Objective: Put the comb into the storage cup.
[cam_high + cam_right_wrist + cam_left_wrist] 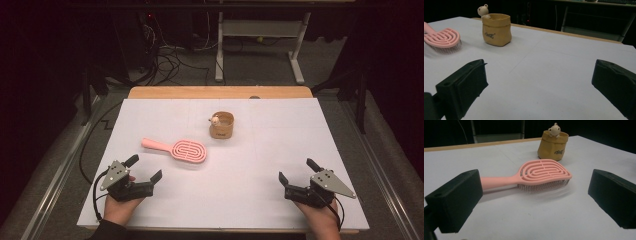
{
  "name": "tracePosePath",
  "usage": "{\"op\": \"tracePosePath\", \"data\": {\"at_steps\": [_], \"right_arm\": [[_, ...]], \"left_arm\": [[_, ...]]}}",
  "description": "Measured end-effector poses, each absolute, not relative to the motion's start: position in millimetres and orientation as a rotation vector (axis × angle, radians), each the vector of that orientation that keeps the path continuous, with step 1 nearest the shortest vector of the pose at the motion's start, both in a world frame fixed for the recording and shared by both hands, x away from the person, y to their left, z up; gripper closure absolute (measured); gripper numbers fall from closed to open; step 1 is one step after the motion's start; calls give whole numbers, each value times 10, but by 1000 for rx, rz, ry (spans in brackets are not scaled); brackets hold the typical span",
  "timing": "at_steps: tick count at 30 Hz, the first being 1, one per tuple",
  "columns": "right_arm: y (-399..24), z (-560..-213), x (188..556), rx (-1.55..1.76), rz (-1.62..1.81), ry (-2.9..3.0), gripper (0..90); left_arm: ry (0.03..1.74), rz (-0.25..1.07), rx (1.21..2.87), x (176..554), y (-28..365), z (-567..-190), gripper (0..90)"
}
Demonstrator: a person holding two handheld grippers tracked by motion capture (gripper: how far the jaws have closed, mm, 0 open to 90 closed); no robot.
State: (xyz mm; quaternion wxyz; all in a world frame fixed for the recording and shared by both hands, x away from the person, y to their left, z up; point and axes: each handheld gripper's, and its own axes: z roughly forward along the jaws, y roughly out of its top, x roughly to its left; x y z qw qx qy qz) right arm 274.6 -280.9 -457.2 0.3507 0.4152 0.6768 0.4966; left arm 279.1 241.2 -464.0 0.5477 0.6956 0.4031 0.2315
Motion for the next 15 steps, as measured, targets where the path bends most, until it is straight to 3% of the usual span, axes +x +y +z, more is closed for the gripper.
{"op": "tracePosePath", "data": {"at_steps": [15], "right_arm": [[-2810,-4581,2741,1087,1300,1748,3]], "left_arm": [[934,559,1656,2774,2411,-4627,60]]}}
